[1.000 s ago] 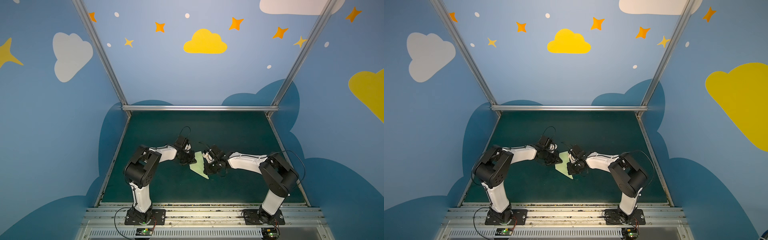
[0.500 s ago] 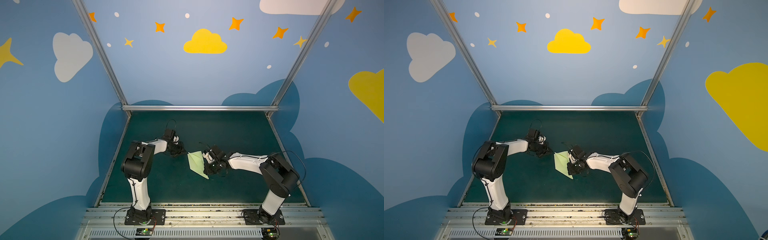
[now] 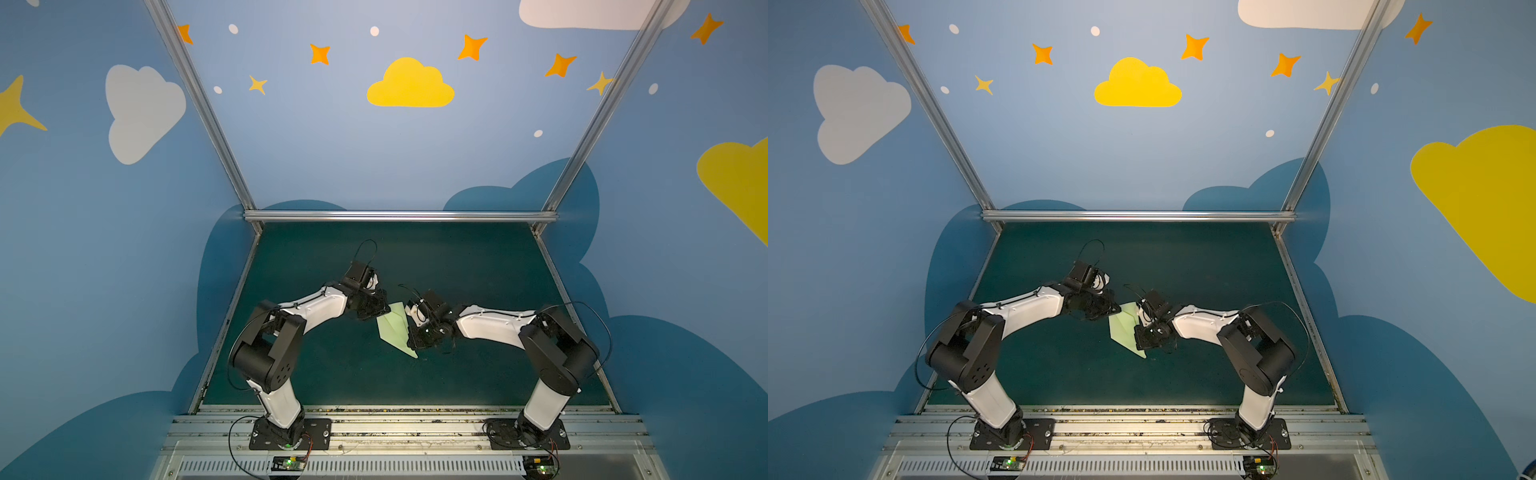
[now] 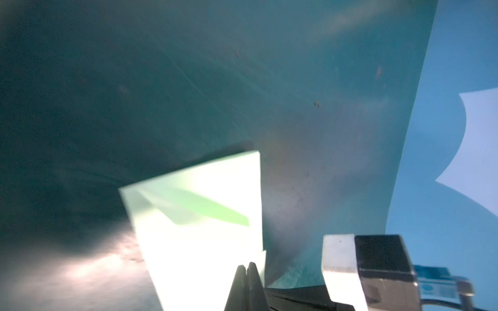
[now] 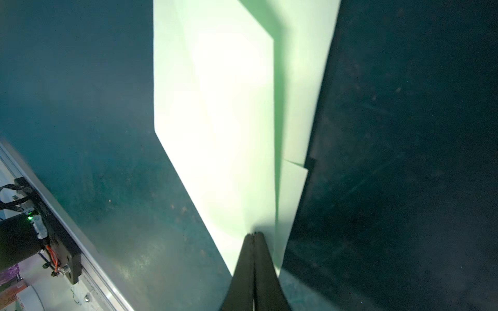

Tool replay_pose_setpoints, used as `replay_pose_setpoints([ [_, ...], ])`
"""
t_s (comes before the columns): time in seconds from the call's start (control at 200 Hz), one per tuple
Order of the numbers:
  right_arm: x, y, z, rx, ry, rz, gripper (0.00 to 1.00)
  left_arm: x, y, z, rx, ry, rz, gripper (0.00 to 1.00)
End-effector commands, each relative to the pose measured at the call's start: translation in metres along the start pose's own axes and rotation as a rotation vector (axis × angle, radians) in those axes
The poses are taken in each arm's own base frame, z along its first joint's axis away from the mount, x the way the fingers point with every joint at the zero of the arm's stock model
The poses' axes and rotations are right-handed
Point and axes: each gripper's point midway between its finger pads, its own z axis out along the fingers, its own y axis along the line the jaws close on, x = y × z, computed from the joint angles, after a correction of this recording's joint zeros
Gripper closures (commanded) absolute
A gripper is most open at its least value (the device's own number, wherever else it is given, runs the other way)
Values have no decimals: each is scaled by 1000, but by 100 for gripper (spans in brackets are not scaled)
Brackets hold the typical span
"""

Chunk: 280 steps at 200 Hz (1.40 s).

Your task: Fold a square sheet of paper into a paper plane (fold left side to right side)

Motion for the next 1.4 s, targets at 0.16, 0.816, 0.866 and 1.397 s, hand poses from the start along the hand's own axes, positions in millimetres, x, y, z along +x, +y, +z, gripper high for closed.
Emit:
replay_pose_setpoints([
  [0.16, 37, -37, 18, 136, 119, 42, 100, 27, -10, 36, 14, 83, 4, 96],
  [0.816, 53, -37, 7, 198, 125, -19, 100, 55, 52, 56, -136, 120, -67, 96],
  [0.866, 55, -38, 7, 201, 127, -18, 100, 55, 53, 56, -138, 120, -67, 96],
  [1.397, 71, -40, -2, 204, 119, -6, 100, 55, 56, 56, -140, 121, -69, 96],
])
